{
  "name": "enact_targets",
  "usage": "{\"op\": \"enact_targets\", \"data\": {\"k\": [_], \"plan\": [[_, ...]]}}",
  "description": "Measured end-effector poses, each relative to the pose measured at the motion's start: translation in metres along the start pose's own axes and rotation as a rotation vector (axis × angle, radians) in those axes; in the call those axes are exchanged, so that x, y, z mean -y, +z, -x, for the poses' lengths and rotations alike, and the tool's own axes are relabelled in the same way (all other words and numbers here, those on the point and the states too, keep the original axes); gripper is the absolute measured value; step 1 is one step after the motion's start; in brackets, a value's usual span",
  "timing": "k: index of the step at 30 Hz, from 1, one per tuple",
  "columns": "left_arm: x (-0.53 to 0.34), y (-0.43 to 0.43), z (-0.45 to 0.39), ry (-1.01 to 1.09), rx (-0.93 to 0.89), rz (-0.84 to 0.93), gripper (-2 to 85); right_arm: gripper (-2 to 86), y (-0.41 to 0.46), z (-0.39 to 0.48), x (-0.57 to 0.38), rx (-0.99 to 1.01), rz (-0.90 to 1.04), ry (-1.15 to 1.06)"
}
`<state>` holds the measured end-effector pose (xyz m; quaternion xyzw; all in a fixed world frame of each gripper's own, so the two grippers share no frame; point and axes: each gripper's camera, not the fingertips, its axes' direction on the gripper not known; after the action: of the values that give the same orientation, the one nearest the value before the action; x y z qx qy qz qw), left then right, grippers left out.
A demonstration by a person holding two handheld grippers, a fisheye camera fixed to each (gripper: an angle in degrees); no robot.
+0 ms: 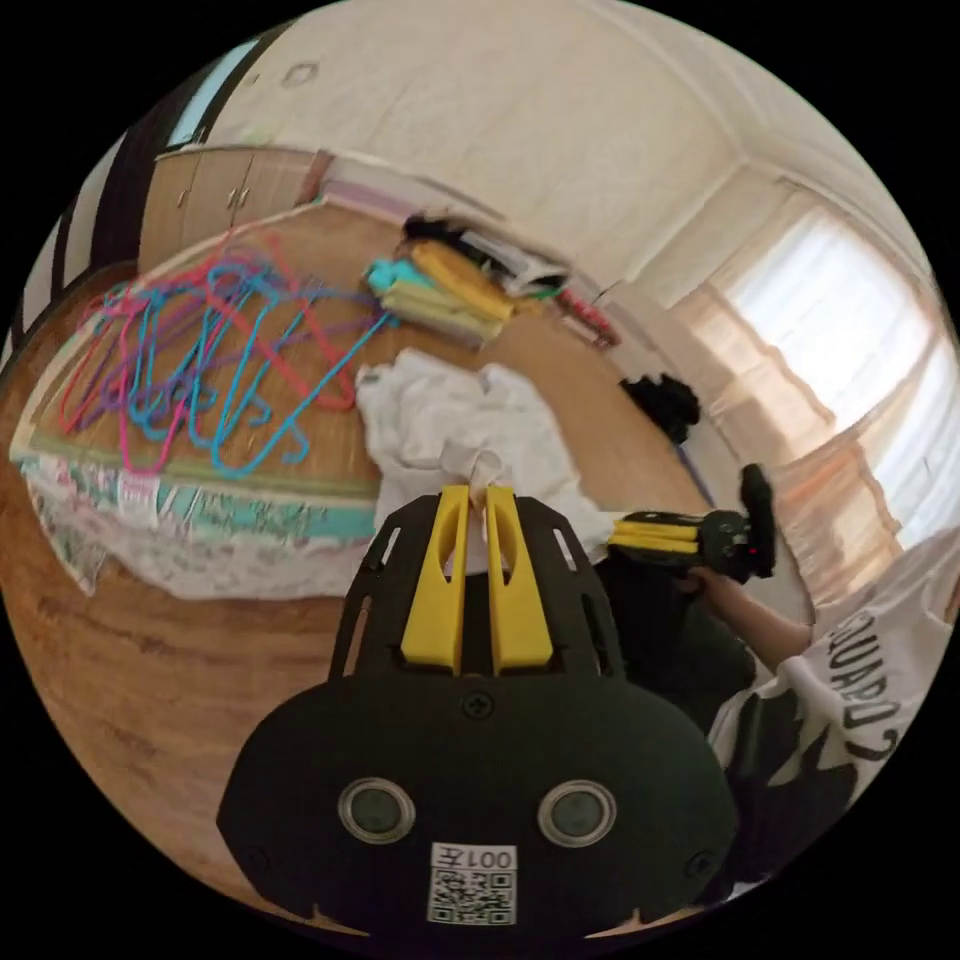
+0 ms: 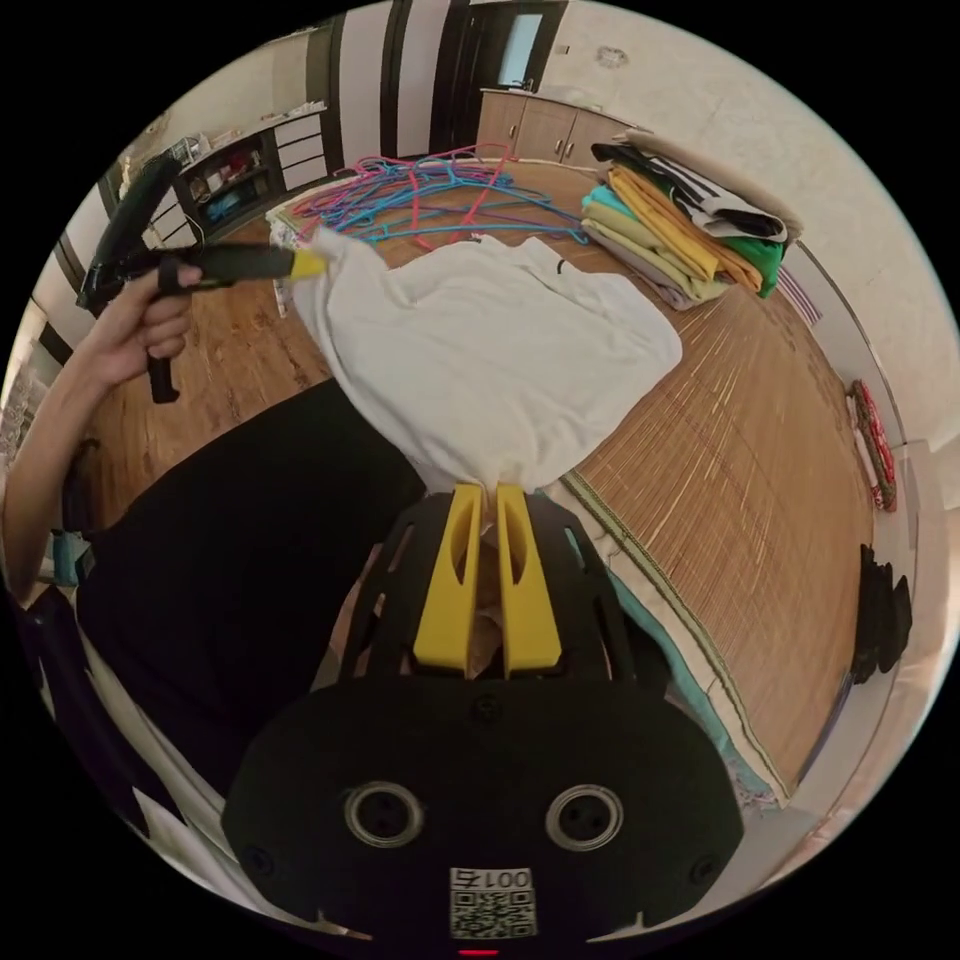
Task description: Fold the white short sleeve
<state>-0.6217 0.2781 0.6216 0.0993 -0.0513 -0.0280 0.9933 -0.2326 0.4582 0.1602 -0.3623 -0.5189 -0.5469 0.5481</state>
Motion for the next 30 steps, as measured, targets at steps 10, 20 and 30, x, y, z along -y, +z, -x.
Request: {"op": "enact_targets", "data": {"k": [10,20,30], "plan": [[0.019,0.022,0.039,0.063,0.014,0.205,-0.9,4.8,-0.027,-0.031,-0.019,0.074,-0.049,0.168],[-0.018,-0.001,0.044,-0.124,-0.05,0.152,-0.5,3.8,-0.022,-0.037,-0.019,0.066,0.068,0.2],[0.005,-0.05,-0.109,0.357,0.481,0.271,10.7,2.2,-0.142,-0.111,-0.029,0.38,-0.149,0.252]]}}
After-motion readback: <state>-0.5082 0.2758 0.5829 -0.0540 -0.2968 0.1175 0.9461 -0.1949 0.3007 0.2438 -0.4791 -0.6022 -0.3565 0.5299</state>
